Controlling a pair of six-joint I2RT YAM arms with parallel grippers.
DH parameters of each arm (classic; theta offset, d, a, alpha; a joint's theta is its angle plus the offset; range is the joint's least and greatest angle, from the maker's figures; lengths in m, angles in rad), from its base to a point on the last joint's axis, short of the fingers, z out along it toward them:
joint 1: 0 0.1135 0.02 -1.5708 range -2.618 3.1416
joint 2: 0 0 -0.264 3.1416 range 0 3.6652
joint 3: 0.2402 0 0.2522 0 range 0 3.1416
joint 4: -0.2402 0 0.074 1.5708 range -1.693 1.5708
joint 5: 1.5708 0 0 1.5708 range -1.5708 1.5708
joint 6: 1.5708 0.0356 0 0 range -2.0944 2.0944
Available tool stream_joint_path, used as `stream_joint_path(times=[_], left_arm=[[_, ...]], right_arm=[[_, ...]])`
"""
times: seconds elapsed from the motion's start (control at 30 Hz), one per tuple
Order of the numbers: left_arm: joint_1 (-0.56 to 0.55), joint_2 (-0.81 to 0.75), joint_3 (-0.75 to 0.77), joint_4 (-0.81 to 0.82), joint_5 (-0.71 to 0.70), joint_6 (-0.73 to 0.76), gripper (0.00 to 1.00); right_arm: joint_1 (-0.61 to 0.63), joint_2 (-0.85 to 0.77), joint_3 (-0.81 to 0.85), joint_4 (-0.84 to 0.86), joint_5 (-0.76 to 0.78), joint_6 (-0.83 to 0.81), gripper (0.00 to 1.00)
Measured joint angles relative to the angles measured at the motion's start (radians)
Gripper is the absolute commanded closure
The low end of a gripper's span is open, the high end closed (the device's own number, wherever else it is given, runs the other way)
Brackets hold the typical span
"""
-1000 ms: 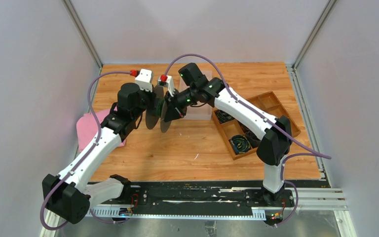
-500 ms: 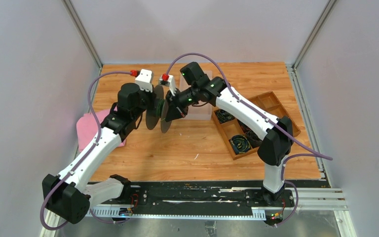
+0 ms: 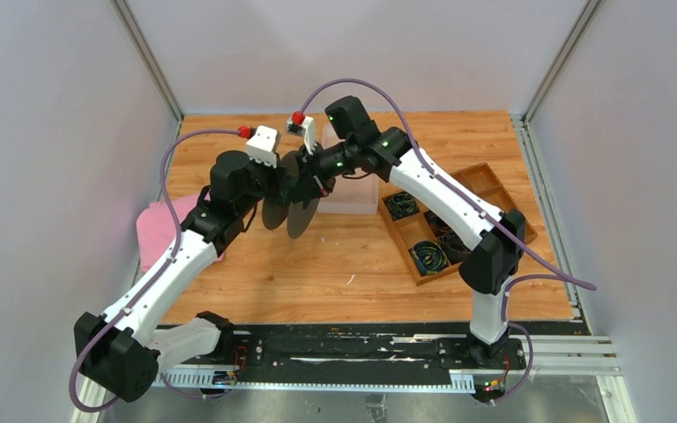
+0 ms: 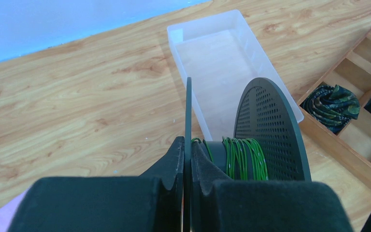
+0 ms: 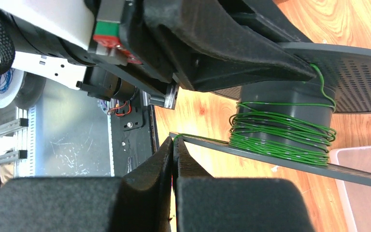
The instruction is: Wrap the cables
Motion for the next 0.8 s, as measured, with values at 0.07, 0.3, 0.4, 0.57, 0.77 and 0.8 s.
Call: stream_joint_path(times=[0.07,0.3,0.4,0.57,0.77,0.8], left_arm=[[0.000,-0.002,-0.006,0.013,0.008,0.009,1.00],[-0.010,-0.002,-0.011,0.014,0.019,0.075,1.00],[-0.017,-0.002,-0.017,0.021,0.029,0.115,1.00],[-0.042,-0.002,-0.044,0.063,0.027,0.163,0.99],[-0.066,-0.002,-0.064,0.073,0.003,0.196,1.00],[-0.067,-0.002,-0.065,0.072,0.000,0.198,1.00]], right_arm=[[-0.005,0.002,0.004,0.000,0.004,0.018,0.99],[-0.014,0.010,0.006,-0.004,0.002,0.045,0.99],[-0.014,0.014,0.006,-0.005,-0.007,0.057,0.99],[-0.017,0.016,-0.012,0.044,-0.008,0.137,0.99],[-0.018,0.015,-0.086,0.154,-0.008,0.287,0.99],[-0.018,0.015,-0.093,0.164,-0.008,0.301,0.99]])
